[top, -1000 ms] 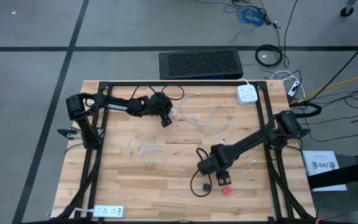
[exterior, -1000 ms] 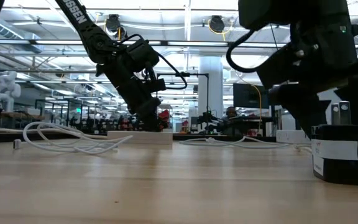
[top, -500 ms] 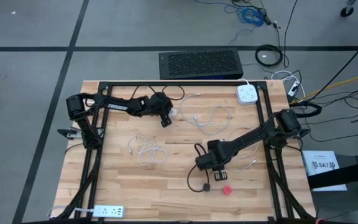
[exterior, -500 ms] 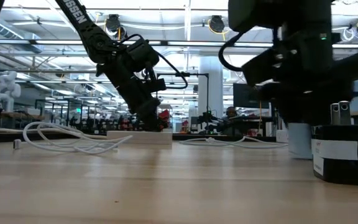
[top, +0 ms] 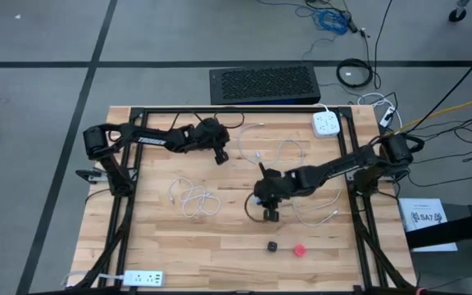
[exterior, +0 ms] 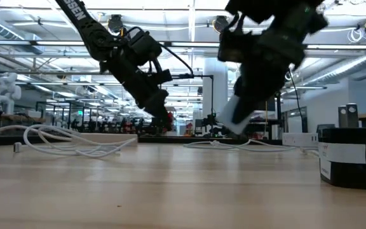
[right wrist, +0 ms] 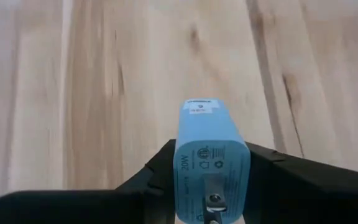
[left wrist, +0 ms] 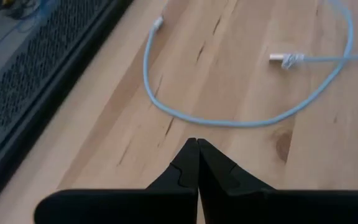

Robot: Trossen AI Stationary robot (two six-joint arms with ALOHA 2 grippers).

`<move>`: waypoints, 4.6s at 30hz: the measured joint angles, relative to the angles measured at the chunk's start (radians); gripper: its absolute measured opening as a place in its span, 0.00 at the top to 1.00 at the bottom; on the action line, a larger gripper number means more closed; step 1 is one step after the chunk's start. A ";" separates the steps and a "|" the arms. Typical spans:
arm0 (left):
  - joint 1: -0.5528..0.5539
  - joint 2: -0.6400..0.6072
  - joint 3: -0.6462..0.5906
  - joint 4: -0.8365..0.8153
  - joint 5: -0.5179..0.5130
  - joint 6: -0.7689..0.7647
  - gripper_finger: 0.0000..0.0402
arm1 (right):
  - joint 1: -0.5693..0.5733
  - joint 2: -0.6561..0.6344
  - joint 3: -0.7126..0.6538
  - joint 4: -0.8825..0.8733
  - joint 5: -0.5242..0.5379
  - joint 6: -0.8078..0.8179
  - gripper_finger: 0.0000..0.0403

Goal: Insert USB
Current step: Insert the white charger adapter into the white outlet extension

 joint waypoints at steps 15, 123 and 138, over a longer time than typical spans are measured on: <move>0.000 -0.170 -0.093 0.019 0.051 -0.035 1.00 | -0.285 0.176 -0.051 0.435 -0.238 0.064 0.64; -0.068 -0.349 -0.235 -0.335 -0.327 -0.301 1.00 | -0.180 0.257 0.362 -0.049 -0.057 0.239 0.43; -0.086 -0.293 -0.235 -0.177 0.002 -0.237 1.00 | -0.110 0.275 0.364 -0.156 -0.073 0.078 0.71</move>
